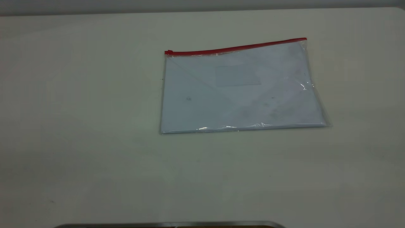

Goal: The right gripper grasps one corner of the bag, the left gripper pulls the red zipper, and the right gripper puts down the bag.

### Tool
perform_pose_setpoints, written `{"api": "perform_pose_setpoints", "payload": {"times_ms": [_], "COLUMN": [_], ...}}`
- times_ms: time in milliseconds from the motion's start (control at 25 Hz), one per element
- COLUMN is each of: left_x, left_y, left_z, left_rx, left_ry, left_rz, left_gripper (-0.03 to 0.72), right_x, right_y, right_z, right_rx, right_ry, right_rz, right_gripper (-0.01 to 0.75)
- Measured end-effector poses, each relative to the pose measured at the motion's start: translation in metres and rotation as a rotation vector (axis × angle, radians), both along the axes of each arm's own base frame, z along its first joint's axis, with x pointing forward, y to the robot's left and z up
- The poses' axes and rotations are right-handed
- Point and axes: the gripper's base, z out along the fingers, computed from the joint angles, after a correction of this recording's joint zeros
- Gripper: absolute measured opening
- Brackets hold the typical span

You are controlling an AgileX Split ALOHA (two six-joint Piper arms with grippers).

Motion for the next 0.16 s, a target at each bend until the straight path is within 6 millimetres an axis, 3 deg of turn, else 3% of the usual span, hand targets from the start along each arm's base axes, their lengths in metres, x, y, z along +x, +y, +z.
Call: {"api": "perform_pose_setpoints", "payload": {"times_ms": [160], "left_x": [0.0], "left_y": [0.0], "left_z": [0.0], "left_rx": [0.0], "left_ry": [0.0], "left_rz": [0.0], "left_gripper": [0.467], "right_x": [0.0], "right_y": [0.0], "right_z": [0.0], "right_rx": [0.0], "right_ry": [0.0], "right_rz": [0.0], "right_gripper": [0.346]}}
